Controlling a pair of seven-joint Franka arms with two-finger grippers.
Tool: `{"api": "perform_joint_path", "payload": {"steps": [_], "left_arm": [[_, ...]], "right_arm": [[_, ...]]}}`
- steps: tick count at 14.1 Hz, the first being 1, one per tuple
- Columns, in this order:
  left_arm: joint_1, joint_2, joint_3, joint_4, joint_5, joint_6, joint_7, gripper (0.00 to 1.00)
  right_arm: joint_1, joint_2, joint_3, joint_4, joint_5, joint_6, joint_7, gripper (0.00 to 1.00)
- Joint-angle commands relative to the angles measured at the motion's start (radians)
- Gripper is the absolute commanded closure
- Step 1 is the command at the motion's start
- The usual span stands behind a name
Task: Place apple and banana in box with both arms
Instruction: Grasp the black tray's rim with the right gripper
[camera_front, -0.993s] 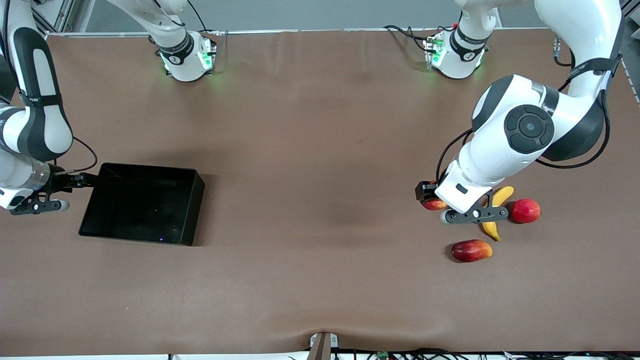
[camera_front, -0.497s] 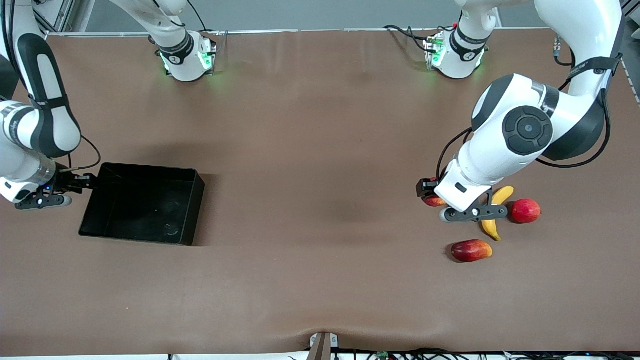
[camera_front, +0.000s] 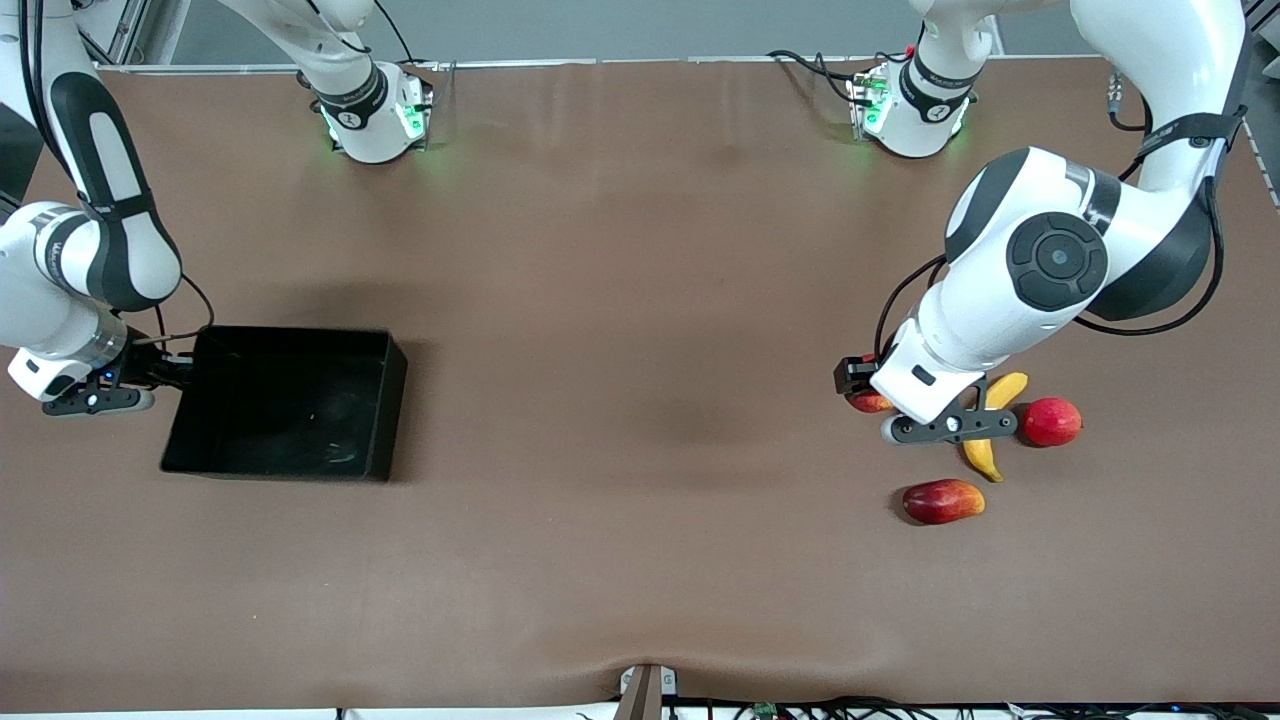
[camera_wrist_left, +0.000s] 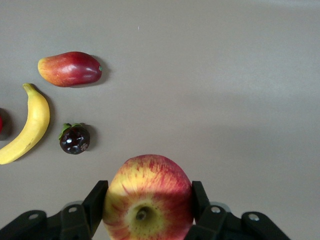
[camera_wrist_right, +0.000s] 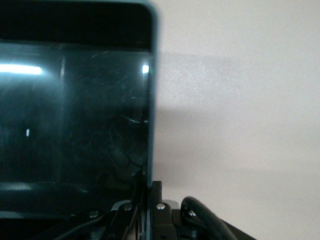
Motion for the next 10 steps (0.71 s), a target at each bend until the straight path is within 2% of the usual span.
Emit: {"api": "perform_joint_path", "payload": {"steps": [1, 4, 6, 8, 10], "left_arm": [[0.024, -0.041, 0.001, -0.016, 0.002, -0.042, 0.017, 1.00], [0.025, -0.041, 0.005, -0.016, -0.003, -0.060, 0.005, 1.00], [0.041, -0.043, 0.002, -0.014, 0.002, -0.085, 0.018, 1.00], [0.044, -0.048, 0.002, -0.014, 0.002, -0.089, 0.020, 1.00], [0.044, -0.051, 0.002, -0.014, 0.002, -0.094, 0.020, 1.00]], "right_arm": [[0.006, -0.035, 0.013, 0.032, 0.012, -0.114, 0.017, 1.00], [0.060, -0.033, 0.013, 0.205, 0.014, -0.418, 0.152, 1.00], [0.102, -0.038, 0.015, 0.265, 0.038, -0.519, 0.189, 1.00], [0.124, -0.036, 0.017, 0.346, 0.138, -0.646, 0.284, 1.00], [0.214, -0.035, 0.015, 0.411, 0.156, -0.707, 0.374, 1.00]]}}
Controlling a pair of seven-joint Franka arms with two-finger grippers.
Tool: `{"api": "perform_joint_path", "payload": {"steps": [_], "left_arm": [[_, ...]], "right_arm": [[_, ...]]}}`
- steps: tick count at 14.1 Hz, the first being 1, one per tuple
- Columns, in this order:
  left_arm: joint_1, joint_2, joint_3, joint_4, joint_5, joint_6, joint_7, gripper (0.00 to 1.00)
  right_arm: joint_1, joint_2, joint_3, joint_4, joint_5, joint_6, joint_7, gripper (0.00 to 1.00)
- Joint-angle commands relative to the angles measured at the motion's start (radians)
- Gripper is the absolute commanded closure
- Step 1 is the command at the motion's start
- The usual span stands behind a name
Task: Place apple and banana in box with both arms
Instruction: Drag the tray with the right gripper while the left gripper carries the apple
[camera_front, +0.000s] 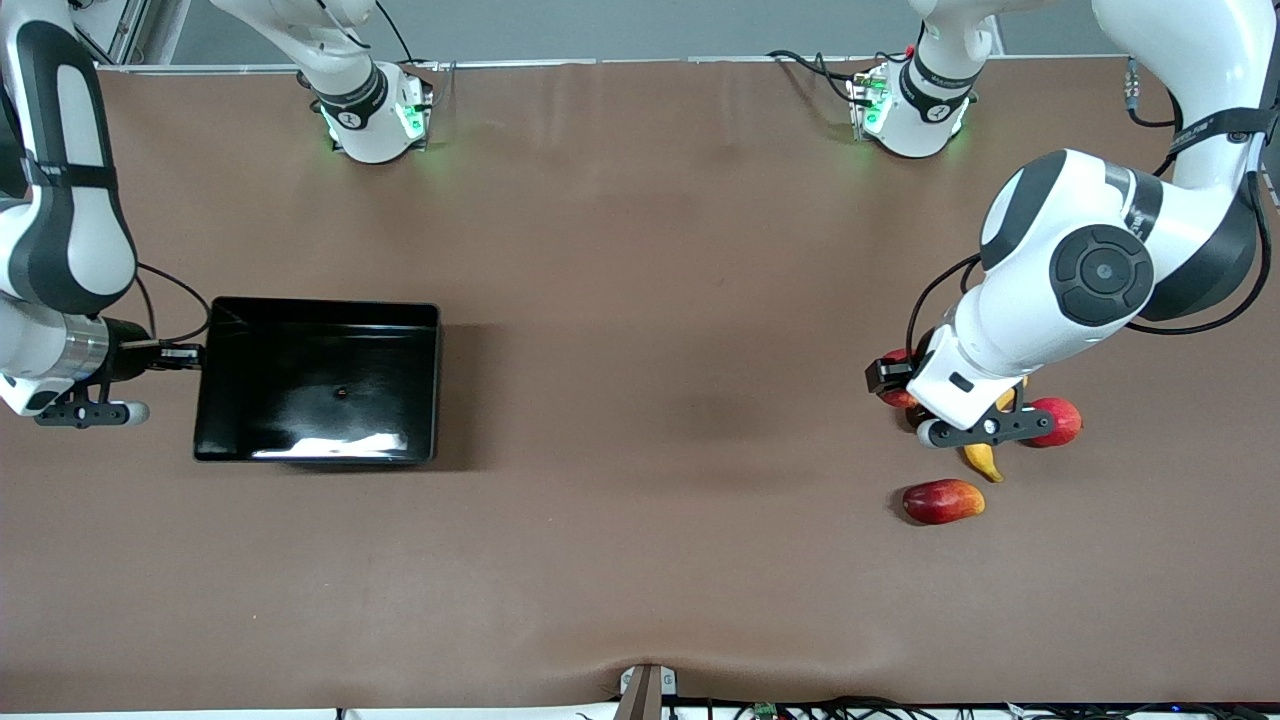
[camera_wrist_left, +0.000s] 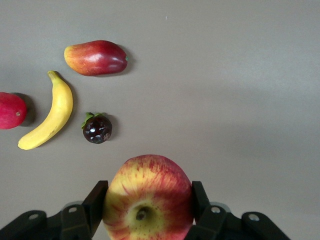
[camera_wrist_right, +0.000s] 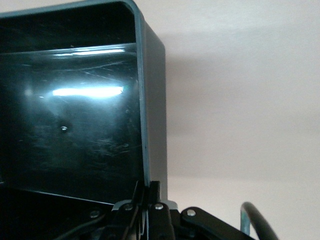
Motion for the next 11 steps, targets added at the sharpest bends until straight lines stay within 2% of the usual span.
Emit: {"api": "perform_joint_path", "payload": {"steps": [1, 3, 6, 9, 11], "left_arm": [[0.004, -0.038, 0.000, -0.015, 0.002, -0.024, 0.010, 1.00], [0.004, -0.038, 0.000, -0.012, -0.003, -0.035, 0.006, 1.00], [0.001, -0.046, -0.003, -0.012, -0.010, -0.041, -0.005, 1.00], [-0.002, -0.047, -0.006, -0.012, -0.013, -0.041, -0.009, 1.00], [-0.017, -0.041, -0.008, -0.013, -0.012, -0.041, -0.073, 1.00]], "right_arm": [[0.117, -0.005, -0.002, 0.075, 0.045, -0.079, 0.155, 1.00], [0.231, -0.004, -0.003, 0.090, 0.066, -0.074, 0.274, 1.00], [0.426, 0.036, -0.005, 0.142, 0.066, -0.047, 0.328, 1.00], [0.561, 0.097, -0.005, 0.157, 0.115, 0.082, 0.577, 1.00], [0.627, 0.134, -0.005, 0.157, 0.118, 0.153, 0.645, 1.00]]}}
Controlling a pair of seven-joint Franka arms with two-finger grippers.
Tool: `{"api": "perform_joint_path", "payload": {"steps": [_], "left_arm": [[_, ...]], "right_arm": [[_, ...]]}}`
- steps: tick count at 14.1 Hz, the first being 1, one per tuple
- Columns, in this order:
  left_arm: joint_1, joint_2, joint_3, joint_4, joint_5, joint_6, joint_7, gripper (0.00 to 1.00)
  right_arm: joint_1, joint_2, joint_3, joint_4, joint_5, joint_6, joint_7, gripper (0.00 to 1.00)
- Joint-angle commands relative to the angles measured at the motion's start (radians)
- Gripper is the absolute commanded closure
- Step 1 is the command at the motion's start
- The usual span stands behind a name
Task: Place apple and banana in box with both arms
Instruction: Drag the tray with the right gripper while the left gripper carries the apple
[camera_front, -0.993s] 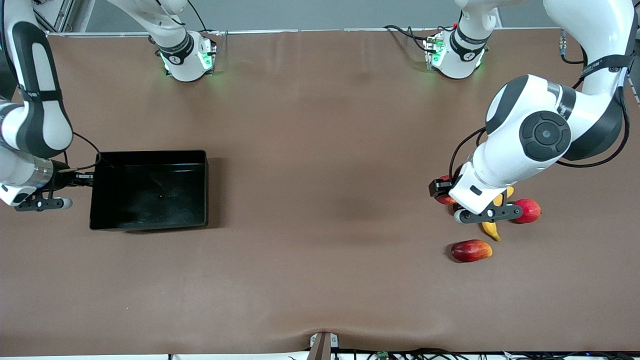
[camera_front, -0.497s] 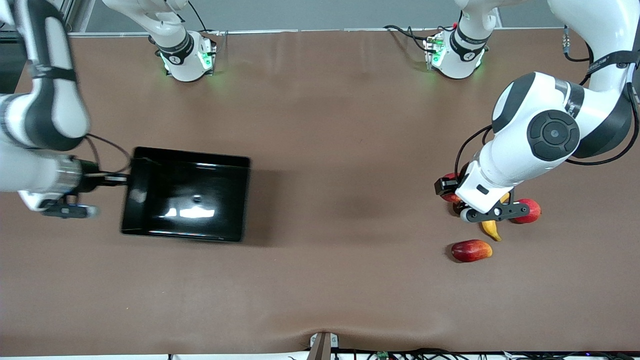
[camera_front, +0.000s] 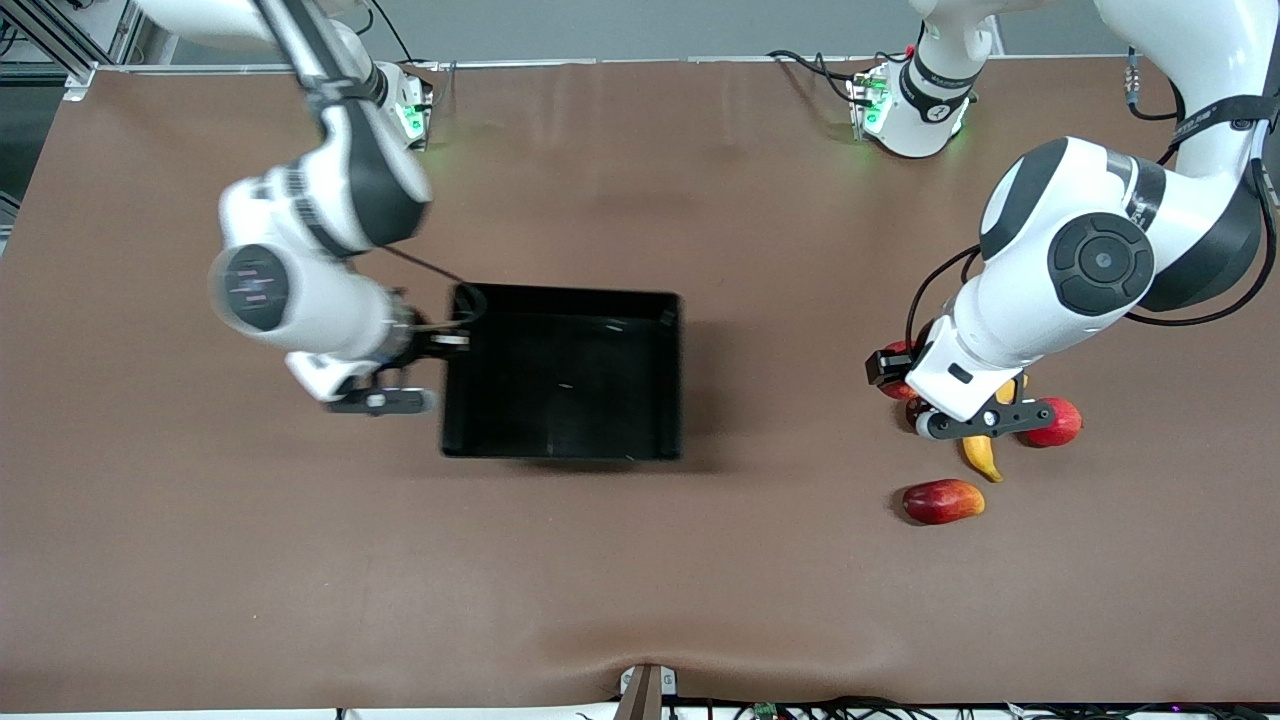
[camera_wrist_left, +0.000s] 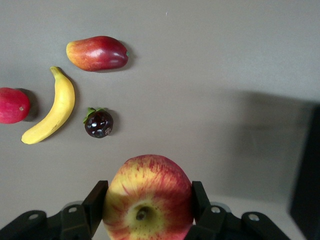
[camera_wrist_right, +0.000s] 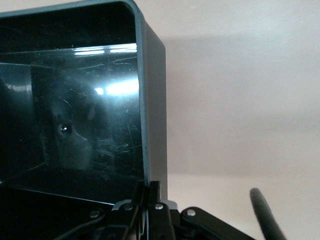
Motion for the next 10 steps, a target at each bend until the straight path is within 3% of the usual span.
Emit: {"api": "perform_joint_path", "payload": {"steps": [1, 4, 9, 10], "left_arm": [[-0.023, -0.025, -0.012, -0.014, -0.010, -0.017, -0.086, 1.00], [-0.041, -0.007, -0.036, -0.016, -0.018, -0.011, -0.115, 1.00], [-0.107, 0.050, -0.036, -0.036, -0.069, 0.081, -0.232, 1.00], [-0.133, 0.071, -0.035, -0.037, -0.062, 0.115, -0.287, 1.00]], "right_arm": [[0.047, 0.068, -0.014, 0.045, 0.037, 0.054, 0.074, 1.00], [0.102, 0.124, -0.016, 0.044, 0.089, 0.130, 0.088, 1.00], [0.184, 0.176, -0.018, 0.036, 0.089, 0.152, 0.086, 1.00], [0.179, 0.187, -0.018, 0.036, 0.089, 0.151, 0.083, 0.94]]}}
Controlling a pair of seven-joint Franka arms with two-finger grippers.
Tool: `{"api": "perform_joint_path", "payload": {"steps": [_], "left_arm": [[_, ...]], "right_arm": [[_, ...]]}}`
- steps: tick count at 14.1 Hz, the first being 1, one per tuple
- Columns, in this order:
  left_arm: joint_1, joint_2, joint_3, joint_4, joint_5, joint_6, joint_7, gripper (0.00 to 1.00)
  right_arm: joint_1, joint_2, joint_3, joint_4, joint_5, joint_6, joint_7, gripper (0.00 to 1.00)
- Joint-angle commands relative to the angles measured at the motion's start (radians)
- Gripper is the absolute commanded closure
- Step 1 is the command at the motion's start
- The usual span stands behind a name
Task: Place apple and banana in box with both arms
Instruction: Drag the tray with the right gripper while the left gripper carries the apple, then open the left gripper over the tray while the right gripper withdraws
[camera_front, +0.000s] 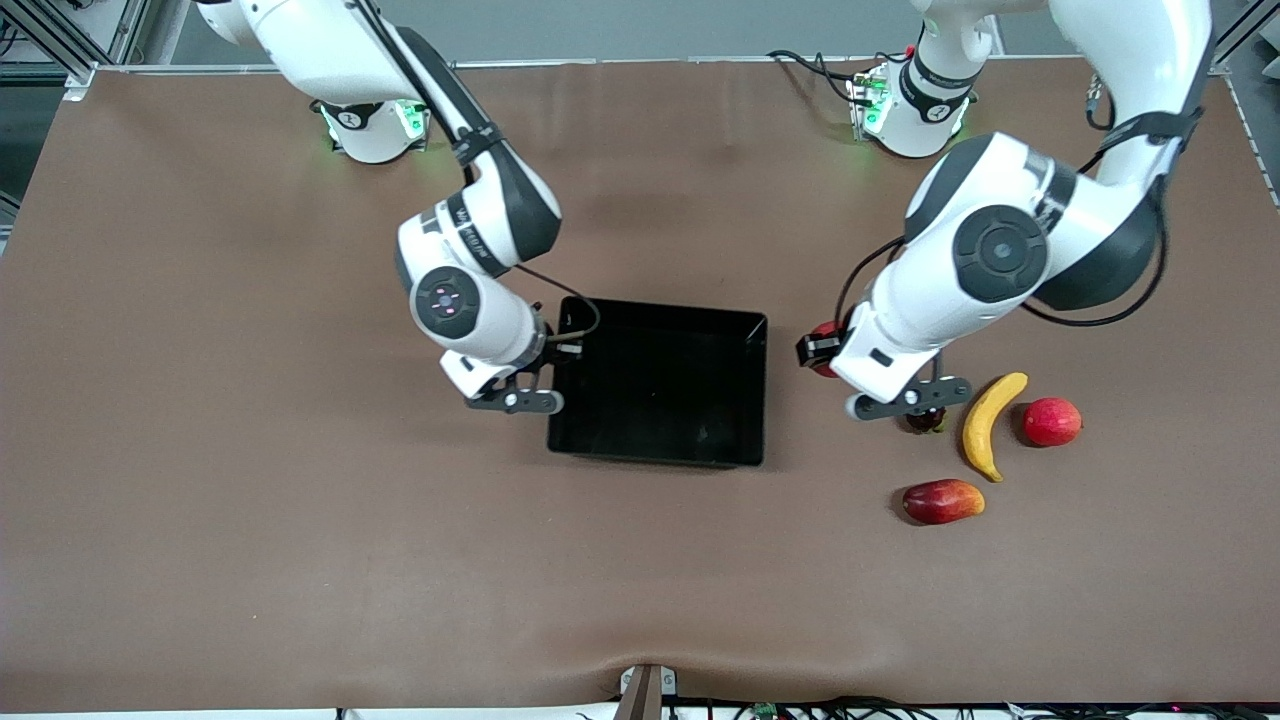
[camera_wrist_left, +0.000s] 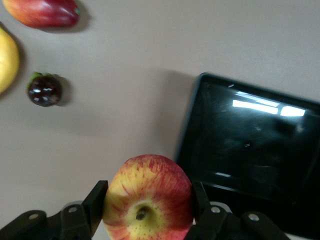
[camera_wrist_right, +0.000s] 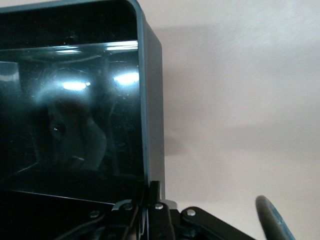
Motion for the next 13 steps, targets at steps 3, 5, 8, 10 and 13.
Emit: {"api": "perform_joint_path", "payload": {"steps": [3, 5, 8, 10, 13], "left_arm": [[-0.102, 0.104, -0.004, -0.004, 0.078, 0.139, -0.219, 1.00], [-0.128, 0.142, -0.004, -0.013, 0.137, 0.160, -0.288, 1.00], [-0.159, 0.157, -0.002, -0.129, 0.163, 0.298, -0.378, 1.00], [-0.173, 0.157, -0.001, -0.227, 0.239, 0.378, -0.452, 1.00], [-0.177, 0.180, -0.001, -0.292, 0.315, 0.416, -0.524, 1.00]], "right_arm": [[0.003, 0.023, -0.016, 0.047, 0.029, -0.018, -0.008, 0.00], [-0.032, 0.015, -0.019, 0.122, 0.027, -0.090, -0.010, 0.00], [-0.136, 0.018, -0.018, 0.300, 0.026, -0.321, -0.014, 0.00], [-0.221, 0.012, -0.019, 0.374, 0.020, -0.403, -0.057, 0.00], [-0.333, -0.006, -0.030, 0.452, -0.020, -0.548, -0.227, 0.00]]}}
